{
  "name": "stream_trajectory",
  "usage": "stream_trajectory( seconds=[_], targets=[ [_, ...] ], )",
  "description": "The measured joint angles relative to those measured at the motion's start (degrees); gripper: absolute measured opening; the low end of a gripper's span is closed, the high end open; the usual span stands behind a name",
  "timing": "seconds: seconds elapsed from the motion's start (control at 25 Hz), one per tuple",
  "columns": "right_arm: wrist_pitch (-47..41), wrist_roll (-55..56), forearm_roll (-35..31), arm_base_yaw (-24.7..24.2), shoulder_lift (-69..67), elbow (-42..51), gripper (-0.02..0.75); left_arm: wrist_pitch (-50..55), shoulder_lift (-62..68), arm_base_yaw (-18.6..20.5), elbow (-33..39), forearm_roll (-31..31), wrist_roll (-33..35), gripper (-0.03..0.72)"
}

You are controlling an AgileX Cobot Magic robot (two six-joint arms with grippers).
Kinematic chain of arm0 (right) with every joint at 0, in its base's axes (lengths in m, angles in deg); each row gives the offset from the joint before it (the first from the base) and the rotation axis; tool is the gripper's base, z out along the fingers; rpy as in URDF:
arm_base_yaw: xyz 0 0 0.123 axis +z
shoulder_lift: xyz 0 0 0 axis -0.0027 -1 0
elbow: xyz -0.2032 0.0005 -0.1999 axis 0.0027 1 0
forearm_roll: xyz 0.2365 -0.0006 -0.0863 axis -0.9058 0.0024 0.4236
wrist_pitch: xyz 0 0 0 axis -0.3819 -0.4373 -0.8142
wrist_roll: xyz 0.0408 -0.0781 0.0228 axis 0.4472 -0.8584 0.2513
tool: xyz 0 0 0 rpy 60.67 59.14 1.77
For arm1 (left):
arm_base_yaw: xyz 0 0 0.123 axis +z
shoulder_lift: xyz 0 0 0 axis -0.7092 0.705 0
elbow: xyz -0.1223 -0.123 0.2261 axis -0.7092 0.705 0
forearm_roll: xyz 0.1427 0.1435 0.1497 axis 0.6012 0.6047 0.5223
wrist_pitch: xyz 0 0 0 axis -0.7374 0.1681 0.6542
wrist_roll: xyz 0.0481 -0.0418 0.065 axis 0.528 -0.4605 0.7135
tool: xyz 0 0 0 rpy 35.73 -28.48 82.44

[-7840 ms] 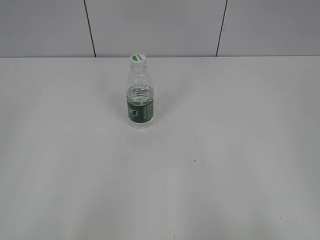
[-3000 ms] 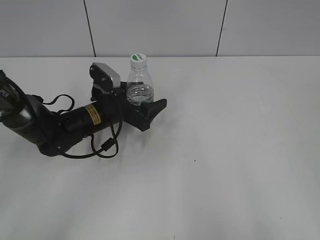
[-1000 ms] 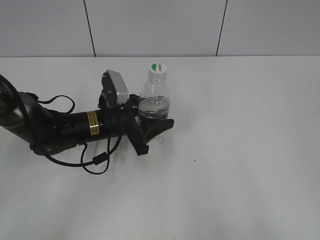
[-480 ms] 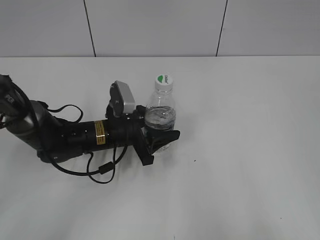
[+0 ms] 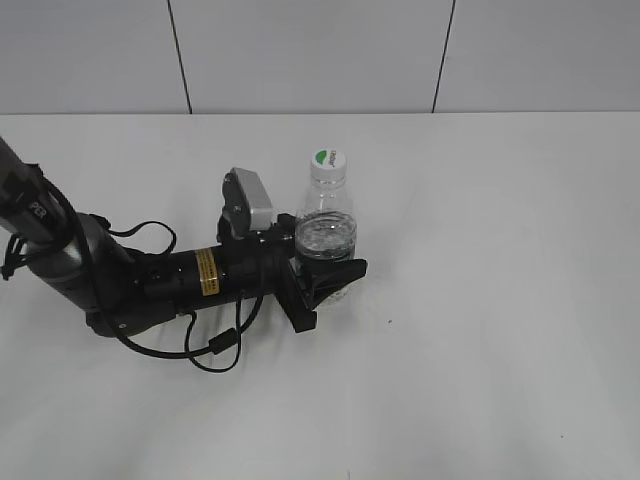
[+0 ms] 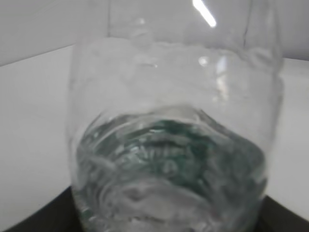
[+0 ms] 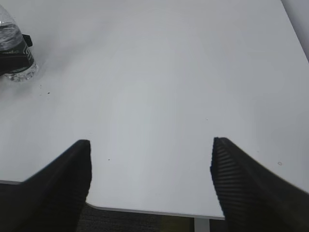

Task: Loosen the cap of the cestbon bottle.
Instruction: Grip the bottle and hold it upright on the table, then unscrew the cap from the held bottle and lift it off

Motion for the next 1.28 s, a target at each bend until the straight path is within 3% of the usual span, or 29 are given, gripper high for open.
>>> stream_trajectory(
  seconds=[1.12, 1.28],
  targets=[
    [0.0, 0.0, 0.48, 0.0, 0.0, 0.0, 0.588, 0.2, 0.0, 0.0, 0.0, 0.1, 0.05, 0.401],
    [0.71, -3.82, -1.61, 0.0, -0.27, -1.19, 0.588, 0.16, 0.0, 0.0, 0.0, 0.1, 0.05, 0.401]
  ],
)
